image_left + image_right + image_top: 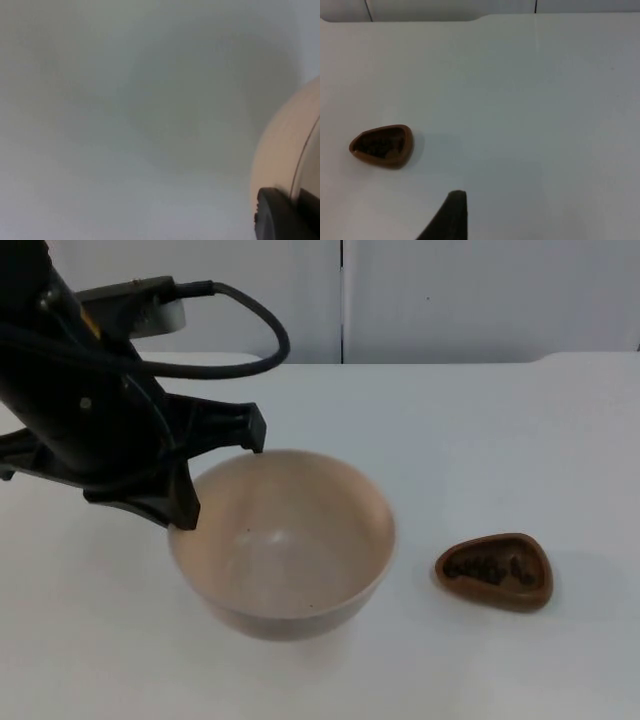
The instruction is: Pick up the bowl with the left hand and pour the coffee beans from the cup into the bowl with the right hand.
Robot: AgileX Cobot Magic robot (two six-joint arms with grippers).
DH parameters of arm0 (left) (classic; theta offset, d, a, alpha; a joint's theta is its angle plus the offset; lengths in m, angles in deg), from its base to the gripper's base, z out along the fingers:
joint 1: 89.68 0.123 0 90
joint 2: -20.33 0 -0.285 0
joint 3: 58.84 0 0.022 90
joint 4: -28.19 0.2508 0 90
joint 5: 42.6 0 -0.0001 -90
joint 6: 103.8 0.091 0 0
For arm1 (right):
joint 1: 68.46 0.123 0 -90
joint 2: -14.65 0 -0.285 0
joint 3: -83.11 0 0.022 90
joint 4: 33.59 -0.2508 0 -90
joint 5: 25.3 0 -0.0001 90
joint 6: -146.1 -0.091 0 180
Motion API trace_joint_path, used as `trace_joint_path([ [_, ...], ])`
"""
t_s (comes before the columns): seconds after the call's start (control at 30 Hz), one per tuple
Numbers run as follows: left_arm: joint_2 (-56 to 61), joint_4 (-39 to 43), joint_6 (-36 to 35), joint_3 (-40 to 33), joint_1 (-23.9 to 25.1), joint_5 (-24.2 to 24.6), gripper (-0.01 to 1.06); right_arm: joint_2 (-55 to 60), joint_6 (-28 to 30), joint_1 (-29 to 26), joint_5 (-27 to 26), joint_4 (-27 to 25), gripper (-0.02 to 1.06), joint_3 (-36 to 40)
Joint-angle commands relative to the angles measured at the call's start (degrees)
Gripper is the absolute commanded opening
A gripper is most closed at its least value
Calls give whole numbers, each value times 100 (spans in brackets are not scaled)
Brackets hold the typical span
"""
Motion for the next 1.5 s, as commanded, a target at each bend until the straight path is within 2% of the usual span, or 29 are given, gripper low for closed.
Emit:
trace_joint_path([
  [0.0, 94, -107, -48, -1, 15, -52, 0, -22, 6, -37, -36, -18, 105, 16],
  [0.73, 94, -365, -48, -1, 15, -8, 0, -22, -5, -37, -50, -92, 105, 4],
  [0.87, 94, -459, -48, -1, 15, 4, 0, 79, -5, -37, 28, -246, 105, -64],
  [1.07, 94, -476, -48, -1, 15, 4, 0, 1247, -58, -37, -6, -244, 105, -428],
  [1.3, 94, -520, -48, -1, 15, 4, 0, 3162, -41, -37, -592, -270, 105, -1203],
  [1.47, 94, -520, -48, -1, 15, 4, 0, 4186, 184, -37, -571, -531, 105, -1758],
])
